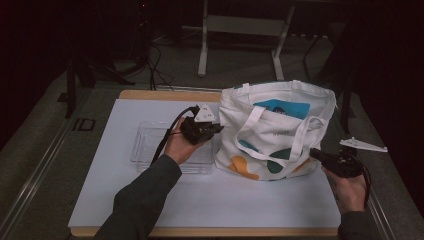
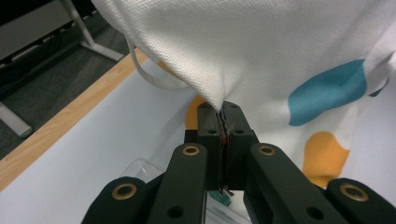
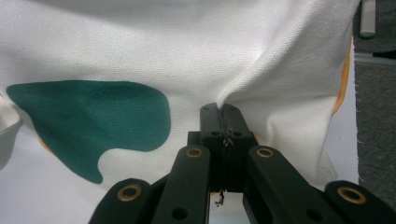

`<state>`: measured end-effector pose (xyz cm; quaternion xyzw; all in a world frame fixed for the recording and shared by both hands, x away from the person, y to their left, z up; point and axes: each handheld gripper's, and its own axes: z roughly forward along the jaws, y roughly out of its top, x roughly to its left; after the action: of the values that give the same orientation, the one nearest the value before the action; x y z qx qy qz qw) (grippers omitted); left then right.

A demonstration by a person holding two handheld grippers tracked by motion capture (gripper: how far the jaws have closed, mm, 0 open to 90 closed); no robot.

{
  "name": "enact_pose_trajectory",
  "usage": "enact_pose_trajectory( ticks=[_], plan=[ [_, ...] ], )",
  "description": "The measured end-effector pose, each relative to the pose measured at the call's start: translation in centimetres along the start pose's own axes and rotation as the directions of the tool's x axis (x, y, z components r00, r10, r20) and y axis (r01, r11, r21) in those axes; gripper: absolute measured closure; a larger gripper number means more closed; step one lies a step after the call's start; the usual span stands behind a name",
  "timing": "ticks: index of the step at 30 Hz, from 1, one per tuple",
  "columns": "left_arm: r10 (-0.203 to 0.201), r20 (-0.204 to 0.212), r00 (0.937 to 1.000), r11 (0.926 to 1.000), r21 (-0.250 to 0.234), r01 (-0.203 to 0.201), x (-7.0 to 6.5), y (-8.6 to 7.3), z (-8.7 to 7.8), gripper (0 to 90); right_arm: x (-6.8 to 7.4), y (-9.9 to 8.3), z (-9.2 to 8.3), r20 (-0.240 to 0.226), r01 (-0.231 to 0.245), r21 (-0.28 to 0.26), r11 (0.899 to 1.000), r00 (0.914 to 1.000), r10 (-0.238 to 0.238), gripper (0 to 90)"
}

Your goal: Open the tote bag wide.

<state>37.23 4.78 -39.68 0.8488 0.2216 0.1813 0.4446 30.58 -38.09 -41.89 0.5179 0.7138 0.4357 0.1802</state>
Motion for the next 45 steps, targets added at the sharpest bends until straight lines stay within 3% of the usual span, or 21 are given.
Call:
enact_pose_trajectory(
  ticks=[4, 13, 18, 21, 29, 32, 38, 41, 45],
  plan=[
    [-0.011, 0.022, 0.9997, 0.9997, -0.020, 0.011, -0.4, -0.2, -0.3, 88.6, 0.3, -0.4, -0.7, 0.001, 0.012, -0.007, 1.000, 0.9999, -0.012, 90.0],
    [-0.020, 0.042, 0.9989, 0.9997, -0.014, 0.021, -1.0, -0.8, -0.1, 88.5, 0.6, -1.4, -1.0, 0.009, 0.027, -0.005, 1.000, 0.9996, -0.027, 90.0],
    [-0.006, 0.077, 0.9970, 0.9999, 0.014, 0.005, -1.8, -1.6, 0.7, 88.3, 1.4, -2.5, -0.6, 0.056, 0.091, 0.043, 0.995, 0.9941, -0.093, 90.0],
    [-0.004, 0.085, 0.9964, 0.9994, 0.035, 0.001, -2.1, -2.0, 1.2, 88.3, 1.5, -3.2, -0.3, 0.071, 0.099, 0.068, 0.993, 0.9921, -0.104, 90.0],
    [0.022, 0.092, 0.9955, 0.9948, 0.097, -0.031, -3.2, -2.9, 2.7, 88.1, 0.6, -5.5, 1.5, 0.090, 0.078, 0.132, 0.988, 0.9919, -0.090, 89.9],
    [0.051, 0.080, 0.9955, 0.9887, 0.137, -0.061, -3.7, -3.3, 3.3, 88.0, 0.4, -6.5, 2.2, 0.092, 0.063, 0.162, 0.985, 0.9926, -0.079, 89.9],
    [0.041, 0.070, 0.9967, 0.9851, 0.164, -0.052, -3.7, -3.6, 3.6, 87.9, 0.0, -7.4, 2.9, 0.080, 0.028, 0.175, 0.984, 0.9959, -0.043, 89.1],
    [0.030, 0.068, 0.9972, 0.9880, 0.149, -0.040, -3.5, -3.6, 3.4, 83.9, -0.1, -7.1, 2.5, 0.085, 0.022, 0.164, 0.986, 0.9957, -0.037, 80.4],
    [0.007, 0.065, 0.9979, 0.9917, 0.128, -0.016, -3.1, -3.5, 3.0, 65.3, -0.6, -6.6, 1.6, 0.117, 0.009, 0.127, 0.992, 0.9928, -0.024, 65.9]
  ],
)
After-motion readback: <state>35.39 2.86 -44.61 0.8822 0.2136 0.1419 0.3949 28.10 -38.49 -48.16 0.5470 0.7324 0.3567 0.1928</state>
